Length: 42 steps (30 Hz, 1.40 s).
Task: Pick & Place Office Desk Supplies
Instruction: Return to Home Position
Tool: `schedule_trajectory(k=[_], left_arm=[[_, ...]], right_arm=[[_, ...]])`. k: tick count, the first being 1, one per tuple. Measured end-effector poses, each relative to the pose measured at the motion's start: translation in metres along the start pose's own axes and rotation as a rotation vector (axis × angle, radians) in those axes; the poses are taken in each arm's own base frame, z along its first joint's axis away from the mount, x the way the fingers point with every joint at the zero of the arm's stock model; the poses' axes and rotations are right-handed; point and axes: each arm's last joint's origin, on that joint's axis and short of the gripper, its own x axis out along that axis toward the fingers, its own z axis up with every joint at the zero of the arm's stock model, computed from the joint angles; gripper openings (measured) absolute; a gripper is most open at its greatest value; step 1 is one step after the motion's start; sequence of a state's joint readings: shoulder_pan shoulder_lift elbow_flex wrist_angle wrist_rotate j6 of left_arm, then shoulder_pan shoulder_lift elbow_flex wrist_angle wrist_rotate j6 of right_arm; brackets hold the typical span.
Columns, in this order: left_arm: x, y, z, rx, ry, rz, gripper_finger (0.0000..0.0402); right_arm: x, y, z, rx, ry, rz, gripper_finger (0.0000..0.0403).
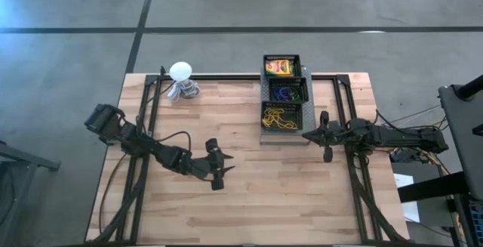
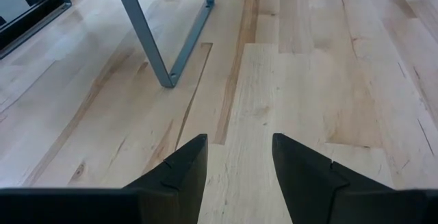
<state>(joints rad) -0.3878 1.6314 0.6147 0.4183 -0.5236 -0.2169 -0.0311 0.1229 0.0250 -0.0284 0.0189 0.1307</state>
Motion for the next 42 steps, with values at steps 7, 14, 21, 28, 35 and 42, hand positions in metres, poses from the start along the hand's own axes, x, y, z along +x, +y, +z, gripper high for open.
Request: schedule_trajectory(k=[7,14,21,28,35,42], left_arm=[[0.001,0.001,0.000,-0.004,-0.002,0.004,0.0168],[0.001,0.001,0.001,-0.005,-0.003,0.004,0.0168],[0.001,0.002,0.001,-0.009,-0.006,0.008,0.0168],[0.001,0.003,0.001,-0.010,-0.005,0.008,0.0168],[0.001,0.003,0.001,-0.008,-0.002,0.009,0.0168],[0.001,0.003,0.001,-0.008,-0.002,0.009,0.0168]], right_arm=[[0.001,0.000,0.000,-0.001,0.006,-0.001,0.0008],[0.001,0.000,0.000,-0.001,0.006,-0.004,0.0008],[-0.002,0.003,0.002,-0.003,-0.027,0.022,0.0008],[-0.009,0.004,0.010,0.001,-0.143,0.047,0.0009],[-0.008,0.004,0.007,0.001,-0.141,0.047,0.0009],[-0.008,0.004,0.007,0.001,-0.142,0.047,0.0008]])
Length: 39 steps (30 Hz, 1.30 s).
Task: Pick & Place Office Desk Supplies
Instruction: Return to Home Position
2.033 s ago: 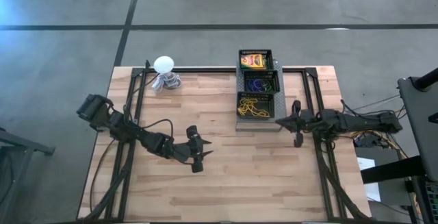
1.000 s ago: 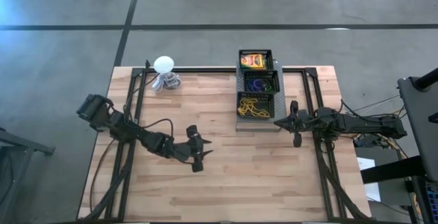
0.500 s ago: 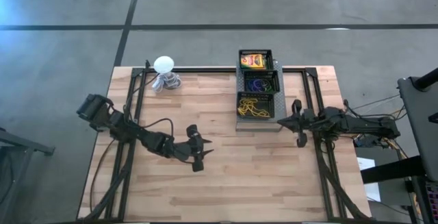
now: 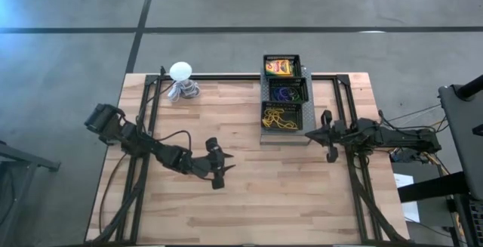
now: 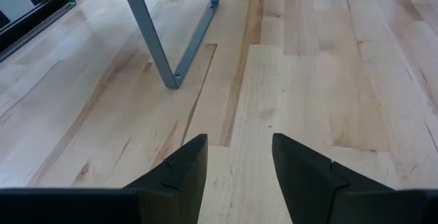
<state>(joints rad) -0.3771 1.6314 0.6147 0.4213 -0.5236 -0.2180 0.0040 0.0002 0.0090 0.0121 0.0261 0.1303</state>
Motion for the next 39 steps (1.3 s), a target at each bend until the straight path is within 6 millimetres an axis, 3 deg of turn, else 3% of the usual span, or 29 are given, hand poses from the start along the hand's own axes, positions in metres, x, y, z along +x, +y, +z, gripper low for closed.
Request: schedule_trajectory(k=[24,33,39], left_arm=[[0.000,-0.001,0.004,-0.010,-0.029,-0.014,0.0168],[-0.016,0.005,-0.008,0.072,0.163,-0.112,0.0168],[-0.050,0.032,-0.024,0.033,0.144,-0.124,0.0168]], right_arm=[[0.001,0.000,-0.001,0.000,0.009,-0.002,0.0008],[0.001,0.000,-0.001,0.000,0.009,-0.002,0.0008],[0.001,0.000,-0.001,0.000,0.010,-0.001,0.0008]])
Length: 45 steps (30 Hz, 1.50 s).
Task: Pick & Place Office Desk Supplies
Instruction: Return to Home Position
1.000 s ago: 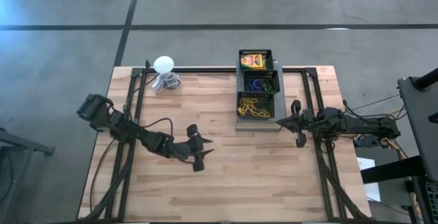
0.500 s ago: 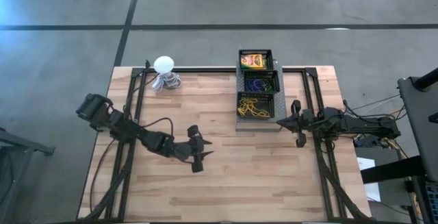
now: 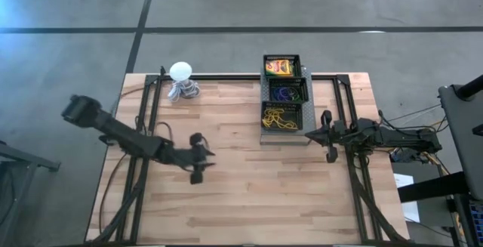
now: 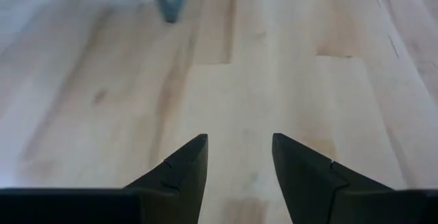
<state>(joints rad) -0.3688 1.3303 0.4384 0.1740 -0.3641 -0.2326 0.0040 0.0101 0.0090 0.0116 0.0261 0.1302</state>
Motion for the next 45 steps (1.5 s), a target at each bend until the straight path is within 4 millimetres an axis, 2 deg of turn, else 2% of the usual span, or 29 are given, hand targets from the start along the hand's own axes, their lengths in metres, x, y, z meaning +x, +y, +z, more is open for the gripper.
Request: schedule_trajectory(k=[6,11,13,16,23,30,37,45], left_arm=[[-0.038,0.034,-0.027,-0.105,-0.103,-0.064,0.0168],[-0.058,0.061,-0.042,-0.338,-0.375,-0.059,0.0168],[-0.062,0.069,-0.051,-0.344,-0.461,-0.028,0.0168],[-0.071,0.076,-0.051,-0.307,-0.520,0.017,0.0168],[-0.082,0.076,-0.062,-0.242,-0.490,0.011,0.0168],[-0.093,0.072,-0.060,0.099,-0.591,-0.070,0.0168],[-0.103,0.073,-0.057,0.051,-0.692,-0.089,0.0168],[-0.103,0.073,-0.057,0.018,-0.690,-0.104,0.0168]], right_arm=[[0.000,0.000,0.000,0.000,-0.001,0.000,0.0008],[0.000,0.000,0.000,0.000,-0.001,0.000,0.0008],[0.000,0.000,0.000,0.000,-0.001,-0.001,0.0008],[0.000,0.000,0.000,0.000,0.002,-0.001,0.0008],[0.000,0.000,-0.001,-0.001,0.008,-0.001,0.0008],[0.000,0.000,0.000,-0.001,0.004,0.000,0.0008],[0.000,0.000,0.000,0.000,0.005,-0.001,0.0008],[0.000,0.000,0.000,0.000,0.005,-0.001,0.0008]])
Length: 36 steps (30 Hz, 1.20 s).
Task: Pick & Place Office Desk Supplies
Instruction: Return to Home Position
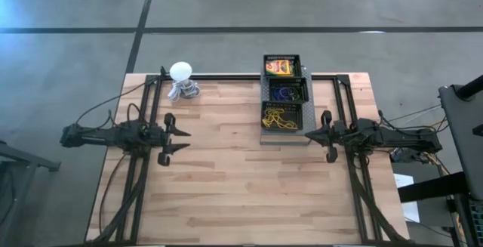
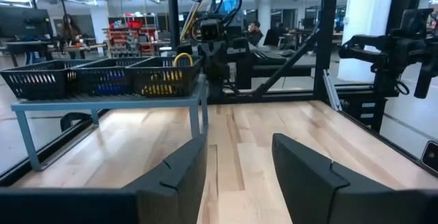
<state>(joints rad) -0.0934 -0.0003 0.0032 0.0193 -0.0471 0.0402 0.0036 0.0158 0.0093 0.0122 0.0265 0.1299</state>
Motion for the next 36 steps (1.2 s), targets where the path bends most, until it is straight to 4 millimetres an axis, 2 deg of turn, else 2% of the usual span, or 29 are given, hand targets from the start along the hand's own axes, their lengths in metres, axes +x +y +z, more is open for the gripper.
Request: schedule_trajectory(k=[19,22,26,27,36], left_arm=[[0.0000,0.0000,-0.0002,-0.013,0.000,0.000,0.0166],[0.0000,-0.0001,-0.0002,0.012,0.000,-0.005,0.0137],[0.0000,-0.0003,-0.0004,0.038,0.001,-0.011,0.0032],[0.0000,-0.0003,-0.0004,0.019,0.001,-0.011,0.0017],[0.0000,-0.0004,-0.0004,-0.045,0.002,-0.014,0.0002]], right_arm=[[0.0000,0.0000,-0.0001,0.000,0.001,0.000,0.0008],[0.0000,0.0000,0.0000,0.000,0.000,0.000,0.0008],[0.0000,0.0000,0.0000,0.000,0.000,0.000,0.0008],[0.0000,0.0000,0.0000,0.000,0.000,0.000,0.0008],[0.0000,0.0000,0.0000,0.000,0.000,0.000,0.0008]])
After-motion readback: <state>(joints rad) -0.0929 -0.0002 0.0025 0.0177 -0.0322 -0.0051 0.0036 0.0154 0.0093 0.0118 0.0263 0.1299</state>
